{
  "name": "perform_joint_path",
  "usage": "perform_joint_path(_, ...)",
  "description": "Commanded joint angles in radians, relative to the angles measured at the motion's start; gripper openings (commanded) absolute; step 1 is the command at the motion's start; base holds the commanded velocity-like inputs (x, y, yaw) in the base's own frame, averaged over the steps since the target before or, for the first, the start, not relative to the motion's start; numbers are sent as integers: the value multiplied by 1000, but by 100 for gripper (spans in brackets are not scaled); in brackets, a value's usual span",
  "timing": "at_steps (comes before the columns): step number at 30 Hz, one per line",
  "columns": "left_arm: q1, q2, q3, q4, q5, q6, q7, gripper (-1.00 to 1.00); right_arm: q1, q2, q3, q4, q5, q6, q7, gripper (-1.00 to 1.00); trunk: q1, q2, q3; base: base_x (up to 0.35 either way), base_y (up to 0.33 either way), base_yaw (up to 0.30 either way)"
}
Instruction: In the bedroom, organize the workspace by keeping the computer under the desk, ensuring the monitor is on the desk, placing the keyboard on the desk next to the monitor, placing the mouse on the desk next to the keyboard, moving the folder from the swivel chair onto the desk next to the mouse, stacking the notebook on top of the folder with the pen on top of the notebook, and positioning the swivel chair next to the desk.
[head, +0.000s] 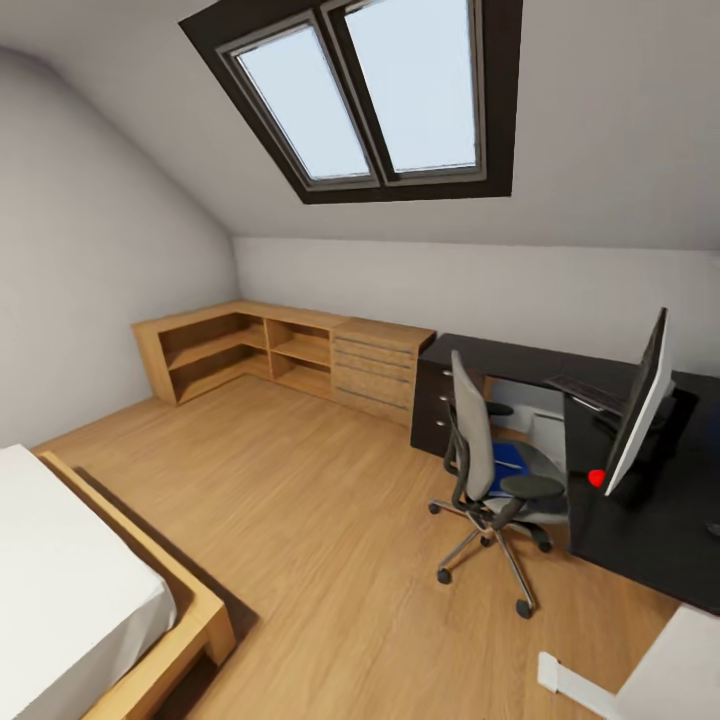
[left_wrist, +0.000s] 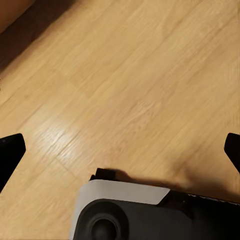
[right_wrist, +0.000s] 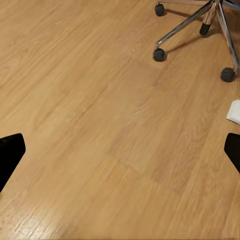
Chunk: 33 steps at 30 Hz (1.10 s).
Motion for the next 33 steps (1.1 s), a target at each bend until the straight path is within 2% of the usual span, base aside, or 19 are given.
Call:
perform_joint_path(1, 0, 0, 0, 0, 3, -2, 0, 100, -1, 0, 0, 1, 2, -3, 0, 100, 0, -1, -1, 84, 310, -300)
perform_joint_path(9, 0, -2, -1, 0, 4, -2, 0, 100, -1, 0, 0, 1, 2, -3, 0, 100, 0, -1, -1, 25, 268, -300)
perform_joint_path(23, 0, -1, 0, 0, 4, -3, 0, 100, -1, 0, 0, 1, 2, -5, 0, 100, 0, -1, -1, 1, 39, -300)
perform_joint_path(33, 0, -1, 0, 0, 3, -3, 0, 100, -1, 0, 0, 1, 3, -5, 0, 100, 0, -1, -1, 55, 282, -300)
